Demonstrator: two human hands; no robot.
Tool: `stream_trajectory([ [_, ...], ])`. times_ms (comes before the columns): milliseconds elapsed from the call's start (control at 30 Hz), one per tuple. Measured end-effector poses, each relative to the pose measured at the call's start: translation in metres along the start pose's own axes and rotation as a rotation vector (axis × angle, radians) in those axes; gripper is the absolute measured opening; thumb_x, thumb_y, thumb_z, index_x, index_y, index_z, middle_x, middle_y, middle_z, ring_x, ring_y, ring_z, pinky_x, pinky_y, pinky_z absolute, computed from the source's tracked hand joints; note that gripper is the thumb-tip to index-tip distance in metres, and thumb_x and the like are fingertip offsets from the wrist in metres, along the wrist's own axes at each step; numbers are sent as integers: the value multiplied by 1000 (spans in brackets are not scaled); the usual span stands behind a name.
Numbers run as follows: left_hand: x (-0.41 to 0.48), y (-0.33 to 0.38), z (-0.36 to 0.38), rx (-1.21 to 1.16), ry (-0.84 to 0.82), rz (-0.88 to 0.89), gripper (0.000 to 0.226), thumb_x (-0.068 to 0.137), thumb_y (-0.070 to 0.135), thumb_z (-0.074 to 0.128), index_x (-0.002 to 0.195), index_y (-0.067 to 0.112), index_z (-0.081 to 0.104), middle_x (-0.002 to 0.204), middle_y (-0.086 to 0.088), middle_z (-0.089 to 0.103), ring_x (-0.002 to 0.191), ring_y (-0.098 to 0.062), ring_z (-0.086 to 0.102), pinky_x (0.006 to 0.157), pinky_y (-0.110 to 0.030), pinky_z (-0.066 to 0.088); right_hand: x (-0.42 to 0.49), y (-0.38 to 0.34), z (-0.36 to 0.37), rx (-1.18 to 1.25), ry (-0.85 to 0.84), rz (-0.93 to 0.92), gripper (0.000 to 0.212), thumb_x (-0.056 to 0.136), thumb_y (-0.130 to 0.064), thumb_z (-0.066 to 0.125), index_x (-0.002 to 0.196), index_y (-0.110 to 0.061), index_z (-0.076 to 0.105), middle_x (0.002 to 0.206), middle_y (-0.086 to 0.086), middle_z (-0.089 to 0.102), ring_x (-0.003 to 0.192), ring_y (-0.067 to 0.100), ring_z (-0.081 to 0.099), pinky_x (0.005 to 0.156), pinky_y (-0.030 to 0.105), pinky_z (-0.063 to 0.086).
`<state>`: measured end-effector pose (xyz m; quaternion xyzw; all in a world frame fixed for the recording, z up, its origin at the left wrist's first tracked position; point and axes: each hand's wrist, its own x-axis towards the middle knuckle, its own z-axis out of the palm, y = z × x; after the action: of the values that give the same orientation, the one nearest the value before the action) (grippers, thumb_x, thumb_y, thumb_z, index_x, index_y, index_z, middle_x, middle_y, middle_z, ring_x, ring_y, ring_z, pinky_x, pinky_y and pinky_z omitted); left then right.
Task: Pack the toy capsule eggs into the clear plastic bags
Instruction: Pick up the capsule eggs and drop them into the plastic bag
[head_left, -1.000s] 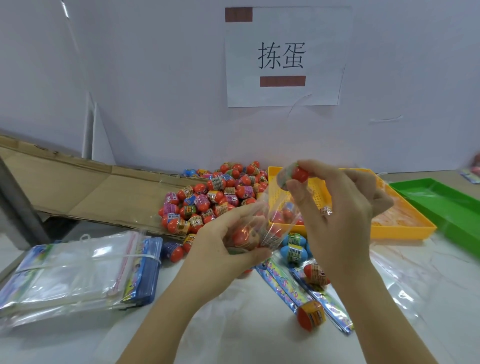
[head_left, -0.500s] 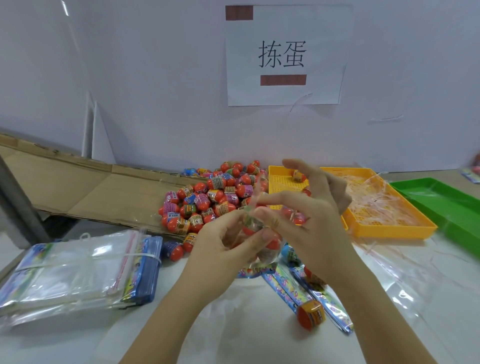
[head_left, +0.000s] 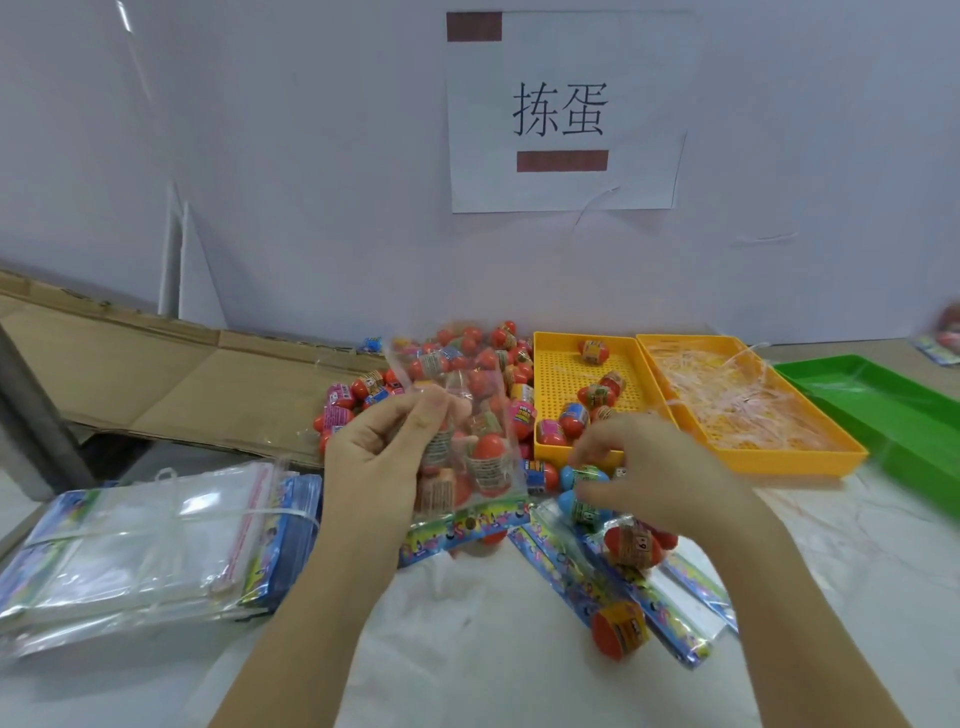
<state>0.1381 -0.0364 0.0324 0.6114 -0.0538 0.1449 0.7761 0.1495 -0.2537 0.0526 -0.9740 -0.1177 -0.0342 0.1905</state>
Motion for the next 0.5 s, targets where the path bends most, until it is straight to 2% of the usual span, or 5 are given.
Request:
stream_trajectory([
  [133, 2, 0, 0, -90, 22, -62, 29, 60, 50, 74, 75, 26, 80, 81, 3, 77, 70, -11, 72, 54, -28, 57, 2, -4, 12, -190, -176, 121, 31, 77, -27, 75, 100, -36, 56, 84, -17, 47, 70, 4, 51, 53, 22, 45],
  [200, 2, -1, -2, -102, 15, -103, 33, 63, 50, 74, 86, 27, 80, 91, 0, 78, 79, -16, 74, 60, -32, 59, 3, -2, 13, -128, -110, 129, 25, 79, -26, 72, 96, -35, 56, 90, -13, 55, 72, 5, 56, 60, 26, 52],
  [333, 0, -1, -1, -32, 20, -103, 46, 64, 56, 72, 99, 27, 76, 94, -1, 77, 93, -25, 72, 78, -53, 59, 0, -9, 0, 421, 402, -47, 22, 77, -31, 69, 95, -40, 58, 83, -13, 61, 65, 5, 58, 59, 20, 51],
  [433, -4, 0, 3, 64, -34, -24, 43, 63, 57, 68, 98, 33, 73, 92, 3, 77, 88, -16, 74, 71, -38, 61, -12, -32, -10, 852, 664, -364, 31, 83, -27, 64, 110, -40, 58, 94, -12, 66, 75, 13, 65, 66, 22, 55],
  [500, -7, -2, 5, 137, -84, 0, 46, 66, 56, 69, 105, 32, 70, 91, 4, 77, 85, -19, 74, 69, -37, 61, -19, -48, -6, 958, 751, -522, 31, 84, -19, 62, 111, -33, 59, 99, -6, 68, 84, 17, 67, 74, 27, 54],
])
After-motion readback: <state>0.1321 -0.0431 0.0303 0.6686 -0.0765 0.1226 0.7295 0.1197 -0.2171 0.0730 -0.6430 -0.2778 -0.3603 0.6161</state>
